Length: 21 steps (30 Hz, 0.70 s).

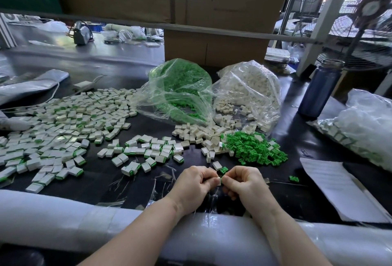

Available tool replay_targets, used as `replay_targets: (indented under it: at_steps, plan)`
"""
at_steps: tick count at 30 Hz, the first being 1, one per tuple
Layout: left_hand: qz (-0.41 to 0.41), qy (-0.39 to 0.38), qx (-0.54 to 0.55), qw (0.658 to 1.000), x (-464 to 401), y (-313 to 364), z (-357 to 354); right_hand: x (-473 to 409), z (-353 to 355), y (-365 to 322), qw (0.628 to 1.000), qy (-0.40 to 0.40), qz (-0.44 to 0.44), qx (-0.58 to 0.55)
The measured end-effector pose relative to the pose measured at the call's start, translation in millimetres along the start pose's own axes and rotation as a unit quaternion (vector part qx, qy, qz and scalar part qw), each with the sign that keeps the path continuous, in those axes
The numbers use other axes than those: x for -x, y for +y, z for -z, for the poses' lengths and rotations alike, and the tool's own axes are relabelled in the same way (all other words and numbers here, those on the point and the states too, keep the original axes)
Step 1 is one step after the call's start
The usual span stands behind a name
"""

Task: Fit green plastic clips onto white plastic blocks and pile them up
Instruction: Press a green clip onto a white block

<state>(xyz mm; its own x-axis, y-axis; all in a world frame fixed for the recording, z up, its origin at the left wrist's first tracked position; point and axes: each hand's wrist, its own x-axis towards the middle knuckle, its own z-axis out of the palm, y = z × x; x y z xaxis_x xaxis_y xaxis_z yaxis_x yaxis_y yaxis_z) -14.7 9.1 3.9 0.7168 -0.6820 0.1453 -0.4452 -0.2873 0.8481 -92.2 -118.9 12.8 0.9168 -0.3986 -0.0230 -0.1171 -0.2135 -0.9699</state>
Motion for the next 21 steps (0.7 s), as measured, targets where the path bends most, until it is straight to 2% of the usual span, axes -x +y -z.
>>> replay_targets:
  at_steps: [6, 11, 16, 21]
  plan:
    - [0.009, -0.010, 0.017, 1.000, 1.0, 0.8, 0.4, 2.1, 2.7, -0.9, 1.000, -0.010, 0.001, -0.009]
    - [0.017, 0.004, 0.028, 0.999, 0.9, 0.5, -1.6, -0.2, -1.9, 1.3, 0.999, 0.032, 0.017, -0.011]
    - [-0.004, 0.029, 0.035, 0.999, -0.9, 1.7, -5.2, -1.6, -1.3, 1.6, 0.995, 0.067, 0.039, -0.058]
    - [-0.006, 0.034, 0.023, 0.999, -0.1, -0.5, -6.3, -1.2, -0.9, 1.2, 0.995, 0.074, 0.038, -0.060]
